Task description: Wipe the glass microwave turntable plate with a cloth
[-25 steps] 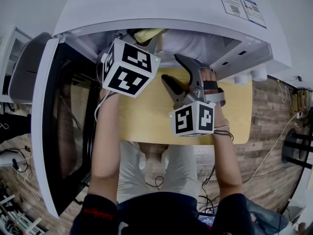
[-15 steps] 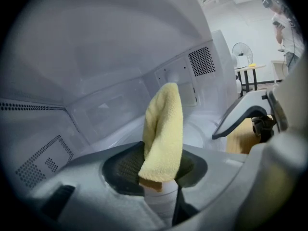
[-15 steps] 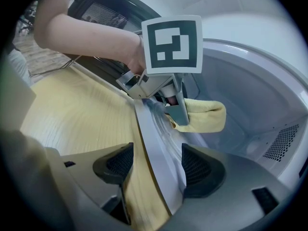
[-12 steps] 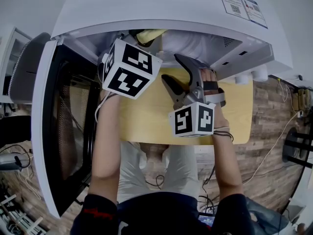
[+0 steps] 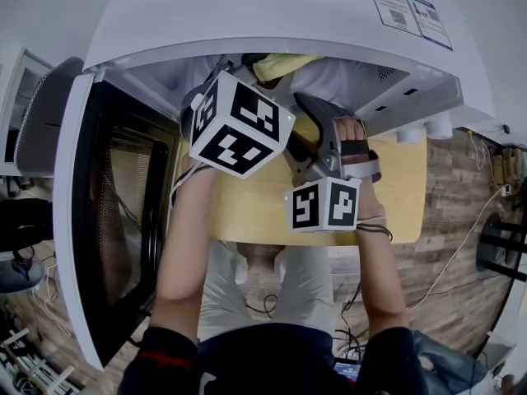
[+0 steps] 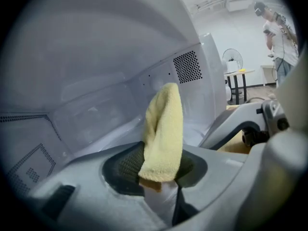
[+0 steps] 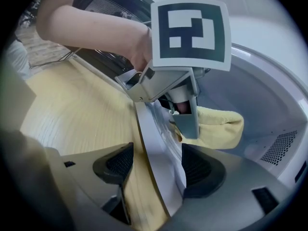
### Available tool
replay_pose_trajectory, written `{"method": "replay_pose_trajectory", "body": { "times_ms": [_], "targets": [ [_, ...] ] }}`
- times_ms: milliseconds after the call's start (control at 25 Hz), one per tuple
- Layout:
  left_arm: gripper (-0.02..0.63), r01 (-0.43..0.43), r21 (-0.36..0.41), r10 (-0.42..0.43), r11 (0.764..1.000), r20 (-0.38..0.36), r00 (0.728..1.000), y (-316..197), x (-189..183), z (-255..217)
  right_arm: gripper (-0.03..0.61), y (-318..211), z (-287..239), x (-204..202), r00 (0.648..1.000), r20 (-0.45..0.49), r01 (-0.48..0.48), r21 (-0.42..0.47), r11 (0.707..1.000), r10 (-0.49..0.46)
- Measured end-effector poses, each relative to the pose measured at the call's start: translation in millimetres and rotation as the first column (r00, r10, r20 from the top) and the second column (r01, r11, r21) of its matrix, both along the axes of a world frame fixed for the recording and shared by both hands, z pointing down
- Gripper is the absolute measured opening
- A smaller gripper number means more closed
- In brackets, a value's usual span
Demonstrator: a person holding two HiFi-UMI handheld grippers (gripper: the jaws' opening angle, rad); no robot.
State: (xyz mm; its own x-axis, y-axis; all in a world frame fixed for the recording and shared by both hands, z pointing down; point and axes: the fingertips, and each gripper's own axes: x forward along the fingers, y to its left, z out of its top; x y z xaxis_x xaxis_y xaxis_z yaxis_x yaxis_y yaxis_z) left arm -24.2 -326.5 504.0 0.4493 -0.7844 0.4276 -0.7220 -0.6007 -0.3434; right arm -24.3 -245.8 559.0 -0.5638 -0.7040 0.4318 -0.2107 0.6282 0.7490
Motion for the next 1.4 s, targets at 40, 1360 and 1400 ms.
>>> {"method": "replay_pose_trajectory", "body": {
  "times_ms": [40,1360,1400],
  "targets": [
    [0.131,-0.006,-0.002,0.006,1.0,-0.005,1.0,1,2,0,0.276,0,0,0,1.0,0.0,-0.001,0.0,1.0,0.001],
    [0.13,0.091,-0.183,-0.119,0.979,-0.145,0.982,35,-30,-4,0.177,18,-33,20,0.989,0.114,-0.074,-0.212,0.974,0.099],
    [0.131,0.094,-0.193,-0.124,0.977,-0.149,0.981,37,-31,-4,0.157,18,-38,21,0.986,0.121,-0.082,-0.213,0.973,0.11]
  ]
}}
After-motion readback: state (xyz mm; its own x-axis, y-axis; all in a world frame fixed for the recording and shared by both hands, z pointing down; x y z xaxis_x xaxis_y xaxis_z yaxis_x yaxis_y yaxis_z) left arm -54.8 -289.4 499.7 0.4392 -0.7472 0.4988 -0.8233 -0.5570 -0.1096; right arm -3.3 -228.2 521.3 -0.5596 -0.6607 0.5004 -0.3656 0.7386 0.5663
